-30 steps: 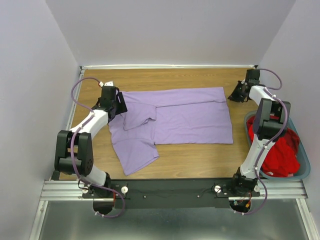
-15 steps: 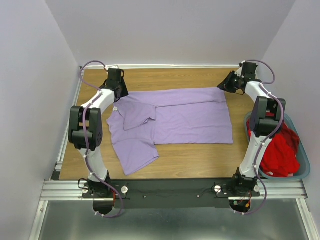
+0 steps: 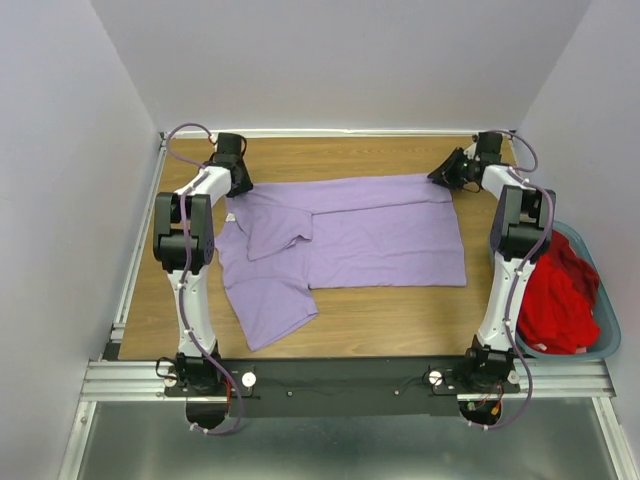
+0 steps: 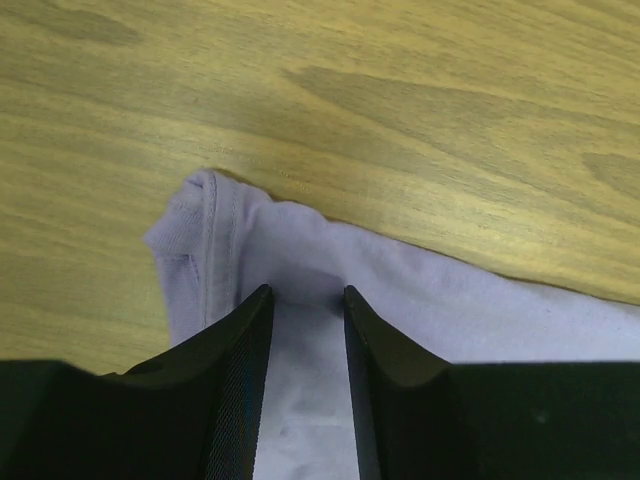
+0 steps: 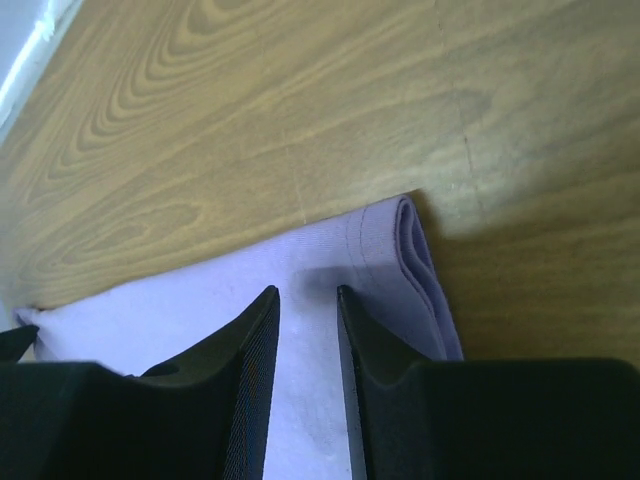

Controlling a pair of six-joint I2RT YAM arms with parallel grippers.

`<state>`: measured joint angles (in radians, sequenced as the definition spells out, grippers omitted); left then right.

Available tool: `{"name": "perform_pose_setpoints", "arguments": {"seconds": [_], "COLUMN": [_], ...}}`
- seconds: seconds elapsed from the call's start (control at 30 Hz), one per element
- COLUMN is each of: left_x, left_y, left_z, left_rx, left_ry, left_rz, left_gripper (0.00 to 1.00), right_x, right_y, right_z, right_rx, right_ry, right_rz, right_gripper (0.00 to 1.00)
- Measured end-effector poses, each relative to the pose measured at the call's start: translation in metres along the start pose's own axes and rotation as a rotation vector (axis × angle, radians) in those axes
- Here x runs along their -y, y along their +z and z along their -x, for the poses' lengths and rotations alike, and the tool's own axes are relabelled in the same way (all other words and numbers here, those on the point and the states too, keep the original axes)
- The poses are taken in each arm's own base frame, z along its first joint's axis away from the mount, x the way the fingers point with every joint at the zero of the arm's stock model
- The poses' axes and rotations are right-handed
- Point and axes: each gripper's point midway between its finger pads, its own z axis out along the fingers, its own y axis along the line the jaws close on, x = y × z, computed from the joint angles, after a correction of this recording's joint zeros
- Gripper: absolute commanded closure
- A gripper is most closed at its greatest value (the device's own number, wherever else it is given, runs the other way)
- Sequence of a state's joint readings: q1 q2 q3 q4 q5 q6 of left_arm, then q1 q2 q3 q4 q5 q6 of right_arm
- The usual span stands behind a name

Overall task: Fold and stack the t-shirts
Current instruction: Fold the tshirt

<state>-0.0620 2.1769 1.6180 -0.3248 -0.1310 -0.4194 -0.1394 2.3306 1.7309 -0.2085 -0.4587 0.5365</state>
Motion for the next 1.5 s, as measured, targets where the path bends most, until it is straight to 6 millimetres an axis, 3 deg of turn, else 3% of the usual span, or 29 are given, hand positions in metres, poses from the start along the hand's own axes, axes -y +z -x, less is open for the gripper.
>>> {"name": "perform_pose_setpoints", "arguments": {"seconds": [0.3,0.43,0.53,0.67,0.73,0.8,0.87,0.9,0.97,1.03,1.07,1.1,1.23,1.3,1.4,1.5], "left_x": [0.016,0.023,0.026,0.029,0.029,0.031,0.033,0.033,0.033,0.033,0.032,0.030,0.014,0.000,-0.016,-0.022], "left_y": [0.023,0.026,0.022,-0.004,-0.036,-0.077,-0.118,-0.143,-0.179,-0.198,-0.200,-0.202,-0.186,-0.184,-0.187,-0.195], "left_z": [0.026,0.035,0.039,0.048,0.058,0.073,0.082,0.084,0.083,0.059,0.045,0.018,-0.069,-0.096,-0.114,-0.106], "left_rx": [0.003,0.010,0.017,0.041,0.077,0.141,0.205,0.242,0.300,0.310,0.300,0.267,0.109,0.065,0.065,0.128], "left_ry": [0.000,0.009,0.013,0.014,0.008,-0.007,-0.020,-0.028,-0.040,-0.038,-0.033,-0.021,0.024,0.032,0.034,0.028], "left_rz": [-0.038,-0.060,-0.077,-0.103,-0.122,-0.150,-0.182,-0.200,-0.235,-0.260,-0.266,-0.271,-0.236,-0.207,-0.170,-0.160], "left_gripper": [0.56,0.34,0.24,0.23,0.23,0.23,0.23,0.23,0.23,0.23,0.23,0.23,0.23,0.23,0.23,0.23], "right_x": [0.002,0.003,0.004,-0.006,-0.023,-0.057,-0.091,-0.120,-0.152,-0.188,-0.200,-0.211,-0.225,-0.231,-0.236,-0.234], "right_y": [0.019,0.021,0.018,0.003,-0.013,-0.036,-0.053,-0.065,-0.073,-0.076,-0.073,-0.068,-0.052,-0.044,-0.033,-0.021], "right_z": [0.040,0.056,0.060,0.058,0.054,0.046,0.033,0.019,-0.004,-0.052,-0.073,-0.103,-0.192,-0.222,-0.252,-0.273], "right_rx": [0.080,0.116,0.126,0.116,0.108,0.108,0.103,0.094,0.074,0.004,-0.028,-0.077,-0.246,-0.300,-0.340,-0.368], "right_ry": [0.026,0.000,-0.020,-0.037,-0.049,-0.082,-0.121,-0.155,-0.188,-0.227,-0.238,-0.249,-0.258,-0.263,-0.267,-0.261], "right_rz": [0.024,0.021,0.018,0.025,0.045,0.090,0.139,0.180,0.228,0.282,0.300,0.318,0.323,0.322,0.317,0.298], "right_gripper": [0.53,0.49,0.48,0.47,0.47,0.48,0.48,0.48,0.49,0.52,0.52,0.53,0.54,0.54,0.55,0.55]}}
